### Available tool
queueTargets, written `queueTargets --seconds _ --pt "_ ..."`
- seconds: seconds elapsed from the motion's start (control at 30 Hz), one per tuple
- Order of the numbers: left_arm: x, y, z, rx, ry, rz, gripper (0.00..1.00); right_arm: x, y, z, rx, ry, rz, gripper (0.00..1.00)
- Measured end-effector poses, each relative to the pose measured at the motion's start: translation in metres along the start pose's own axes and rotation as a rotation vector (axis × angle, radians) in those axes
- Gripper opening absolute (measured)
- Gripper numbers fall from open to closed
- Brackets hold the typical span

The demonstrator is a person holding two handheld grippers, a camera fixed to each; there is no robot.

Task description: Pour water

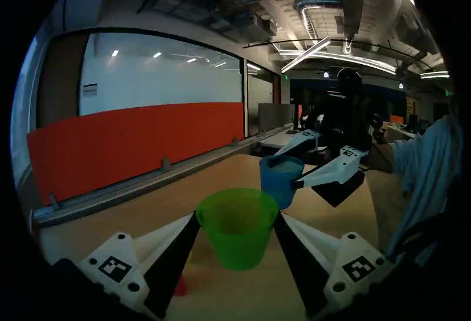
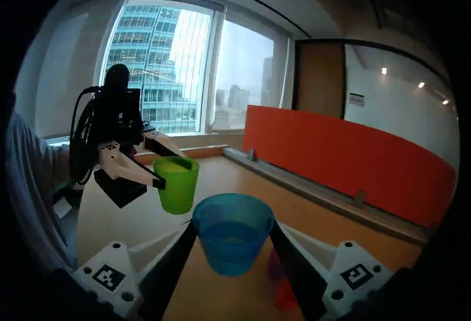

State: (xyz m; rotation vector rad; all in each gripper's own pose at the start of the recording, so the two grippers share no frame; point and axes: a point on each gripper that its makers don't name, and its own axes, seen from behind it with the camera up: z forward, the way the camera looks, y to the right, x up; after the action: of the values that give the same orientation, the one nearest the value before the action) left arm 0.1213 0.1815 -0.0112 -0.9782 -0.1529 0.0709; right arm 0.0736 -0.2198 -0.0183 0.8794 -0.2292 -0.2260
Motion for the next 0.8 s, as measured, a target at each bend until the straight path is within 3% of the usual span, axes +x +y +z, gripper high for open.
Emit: queueTargets --seconds 0.47,0.8 --pt "0.011 0.001 -0.005 0.011 0.058 0.015 0.89 0.016 0.001 0.002 0.008 0.017 -0.039 0.91" --pt "0.01 0.006 -0.006 0.025 0.082 0.042 0.89 0.042 0.003 0.002 0.017 0.052 -0.115 0.91"
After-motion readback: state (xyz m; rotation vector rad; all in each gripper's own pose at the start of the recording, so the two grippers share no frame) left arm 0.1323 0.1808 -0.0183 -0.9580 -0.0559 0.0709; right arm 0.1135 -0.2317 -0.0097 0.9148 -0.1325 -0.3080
